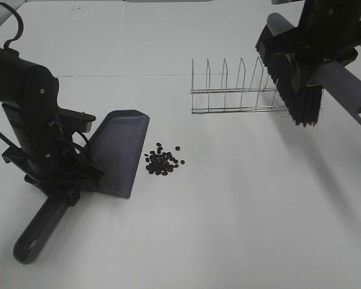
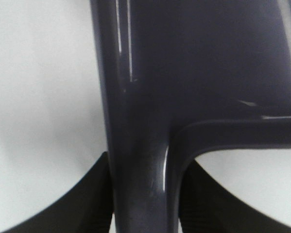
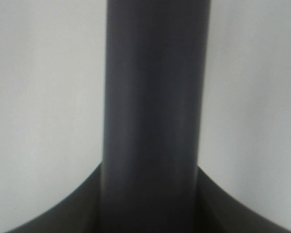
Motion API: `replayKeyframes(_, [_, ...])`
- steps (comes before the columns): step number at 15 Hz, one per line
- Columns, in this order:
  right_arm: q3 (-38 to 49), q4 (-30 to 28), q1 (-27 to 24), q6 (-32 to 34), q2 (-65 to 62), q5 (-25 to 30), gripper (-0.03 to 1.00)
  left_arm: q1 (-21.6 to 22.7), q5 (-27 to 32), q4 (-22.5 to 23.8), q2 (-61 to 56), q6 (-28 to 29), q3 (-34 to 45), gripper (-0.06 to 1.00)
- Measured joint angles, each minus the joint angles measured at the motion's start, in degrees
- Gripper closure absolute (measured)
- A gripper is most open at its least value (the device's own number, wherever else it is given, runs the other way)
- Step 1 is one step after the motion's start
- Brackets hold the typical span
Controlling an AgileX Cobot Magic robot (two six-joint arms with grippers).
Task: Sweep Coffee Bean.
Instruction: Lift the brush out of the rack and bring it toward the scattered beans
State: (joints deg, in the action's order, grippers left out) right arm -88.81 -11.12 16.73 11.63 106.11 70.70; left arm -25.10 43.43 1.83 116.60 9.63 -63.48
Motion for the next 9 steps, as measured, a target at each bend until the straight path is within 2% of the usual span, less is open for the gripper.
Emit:
replayKeyframes(6, [0.0, -2.9, 9.4, 4.8, 7.7, -0.1, 0.66, -0.2, 2.5, 0.9, 1.9, 0.0, -1.9, 0.61])
replayKeyframes(9, [0.0, -2.9, 11.3, 8.2, 14.7, -0.3, 0.66, -0.2, 2.9, 1.0, 2.3, 0.0, -2.1, 0.61])
